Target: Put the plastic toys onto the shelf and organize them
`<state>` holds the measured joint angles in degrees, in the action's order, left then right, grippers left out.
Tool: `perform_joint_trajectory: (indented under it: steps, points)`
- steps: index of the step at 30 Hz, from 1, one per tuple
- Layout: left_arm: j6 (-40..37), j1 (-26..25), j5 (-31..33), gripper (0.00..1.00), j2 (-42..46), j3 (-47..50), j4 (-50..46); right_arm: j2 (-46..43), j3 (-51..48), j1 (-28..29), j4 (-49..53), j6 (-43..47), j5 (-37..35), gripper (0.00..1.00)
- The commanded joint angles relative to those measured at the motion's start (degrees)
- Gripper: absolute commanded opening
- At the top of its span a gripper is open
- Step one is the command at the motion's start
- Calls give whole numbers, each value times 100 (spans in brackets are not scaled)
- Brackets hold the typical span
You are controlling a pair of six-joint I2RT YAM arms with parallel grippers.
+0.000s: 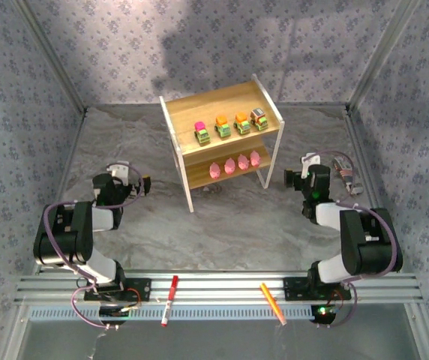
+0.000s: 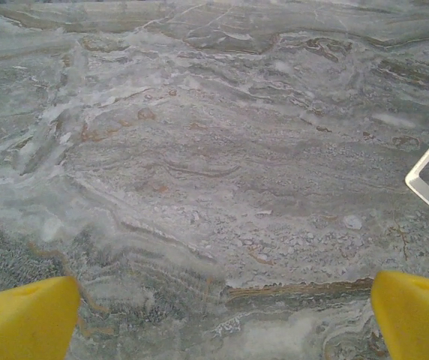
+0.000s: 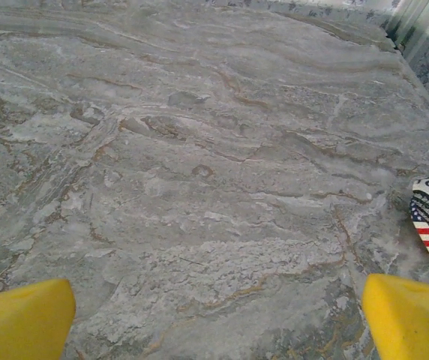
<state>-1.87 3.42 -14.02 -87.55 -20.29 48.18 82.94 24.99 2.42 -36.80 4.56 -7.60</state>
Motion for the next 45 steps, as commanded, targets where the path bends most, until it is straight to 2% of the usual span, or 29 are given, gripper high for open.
perform_joint_trajectory:
  steps: [1,14,21,25,45]
  points:
    - [86,38,116,100,-25,-193,110,93,-118,-159,-495,-87,256,100]
    - [117,38,172,100,-25,-212,77,416,-194,-407,-862,-314,519,100]
    - [121,36,172,100,-25,-221,68,410,-198,-409,-864,-314,511,100]
    - [196,37,409,100,-36,-264,-2,405,-207,-417,-864,-315,530,100]
    - [196,28,415,100,-34,-260,-2,408,-207,-409,-873,-306,522,100]
